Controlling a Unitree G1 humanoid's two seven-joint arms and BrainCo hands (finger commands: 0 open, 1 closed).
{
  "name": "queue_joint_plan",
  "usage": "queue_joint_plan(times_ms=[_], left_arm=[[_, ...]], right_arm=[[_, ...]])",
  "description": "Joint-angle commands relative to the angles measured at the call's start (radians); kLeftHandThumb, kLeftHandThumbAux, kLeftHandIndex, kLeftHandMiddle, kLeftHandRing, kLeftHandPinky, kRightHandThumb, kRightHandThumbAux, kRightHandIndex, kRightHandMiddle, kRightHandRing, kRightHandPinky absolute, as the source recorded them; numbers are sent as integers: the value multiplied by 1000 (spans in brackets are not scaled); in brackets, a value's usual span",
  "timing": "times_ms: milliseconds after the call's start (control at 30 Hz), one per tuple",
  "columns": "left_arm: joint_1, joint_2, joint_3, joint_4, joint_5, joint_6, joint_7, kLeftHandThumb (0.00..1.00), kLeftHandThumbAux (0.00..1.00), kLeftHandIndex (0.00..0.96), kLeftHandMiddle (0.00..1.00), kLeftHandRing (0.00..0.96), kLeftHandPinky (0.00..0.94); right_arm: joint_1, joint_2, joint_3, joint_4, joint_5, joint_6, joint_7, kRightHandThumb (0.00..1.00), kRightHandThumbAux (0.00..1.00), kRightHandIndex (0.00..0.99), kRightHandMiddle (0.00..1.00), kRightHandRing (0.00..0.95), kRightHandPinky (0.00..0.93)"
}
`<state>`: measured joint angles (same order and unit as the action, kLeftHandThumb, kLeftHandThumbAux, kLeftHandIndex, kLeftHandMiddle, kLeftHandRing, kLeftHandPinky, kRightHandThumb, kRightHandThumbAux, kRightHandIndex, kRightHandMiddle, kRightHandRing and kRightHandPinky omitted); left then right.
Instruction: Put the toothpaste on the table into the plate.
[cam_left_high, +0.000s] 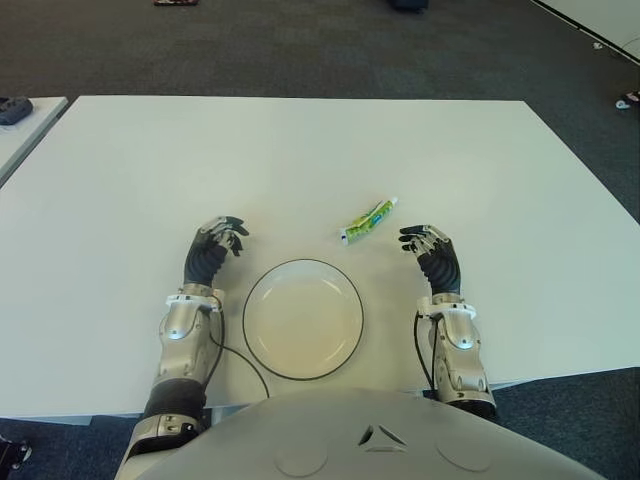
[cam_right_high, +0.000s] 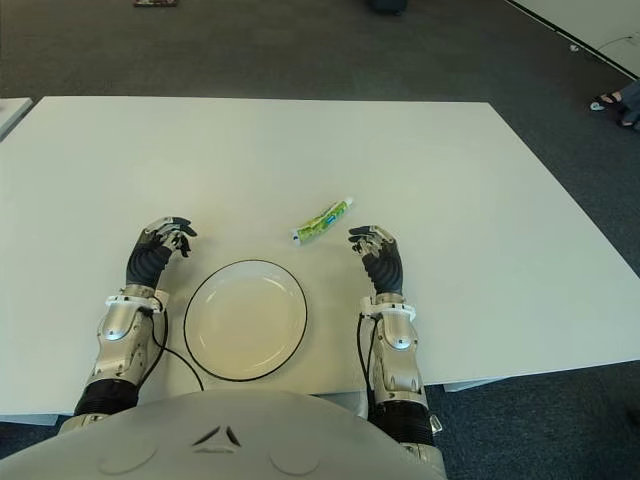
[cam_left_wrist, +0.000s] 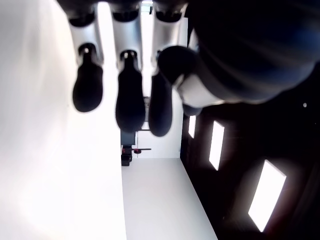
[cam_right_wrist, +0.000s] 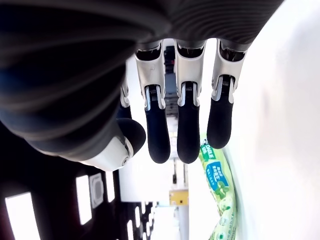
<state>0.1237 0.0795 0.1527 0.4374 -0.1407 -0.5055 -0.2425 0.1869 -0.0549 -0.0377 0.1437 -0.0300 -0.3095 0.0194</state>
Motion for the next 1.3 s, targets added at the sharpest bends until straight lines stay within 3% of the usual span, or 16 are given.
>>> queue_joint_plan(times_ms=[33, 300, 433, 533, 633, 933, 1067, 1167, 1300], left_arm=[[-15, -8, -4, 20, 0, 4, 8, 836, 673, 420, 510, 664, 661], [-25, -5, -1, 44, -10, 1, 4, 836, 673, 420, 513, 664, 660], [-32, -3, 2, 58, -9, -6, 8, 837, 673, 421, 513, 664, 659], [-37, -4, 4, 69, -8, -14, 10, 837, 673, 422, 510, 662, 655], [-43, -4, 7, 77, -12, -13, 9, 837, 673, 423, 508, 660, 652], [-58, -3, 8, 95, -16, -20, 8, 837, 673, 424, 504, 649, 635], [-64, 0, 8, 105, -13, -23, 9, 837, 673, 423, 503, 646, 632], [-72, 1, 8, 115, -14, -25, 6, 836, 674, 420, 505, 648, 640], [-81, 2, 7, 125, -14, -28, 6, 836, 674, 419, 508, 653, 651]], right_arm=[[-63, -32, 10, 25, -48, -40, -5, 698, 726, 422, 411, 381, 405], [-151, -105, 22, -2, -138, -37, -9, 700, 723, 413, 390, 384, 428], [-202, -142, 31, -47, -151, 17, 24, 699, 720, 409, 346, 359, 397], [-252, -172, 37, -73, -160, 57, 54, 600, 613, 262, 280, 291, 327], [-322, -217, 45, -40, -178, 57, 88, 550, 550, 188, 233, 244, 274], [-517, -327, 87, 130, -229, -14, 159, 434, 424, 70, 104, 111, 131], [-592, -348, 104, 131, -225, 38, 213, 420, 389, 44, 60, 53, 64], [-689, -349, 129, 109, -224, 137, 277, 438, 366, 29, 25, 17, 21], [-764, -346, 160, 94, -236, 218, 327, 466, 352, 19, 7, 4, 5]])
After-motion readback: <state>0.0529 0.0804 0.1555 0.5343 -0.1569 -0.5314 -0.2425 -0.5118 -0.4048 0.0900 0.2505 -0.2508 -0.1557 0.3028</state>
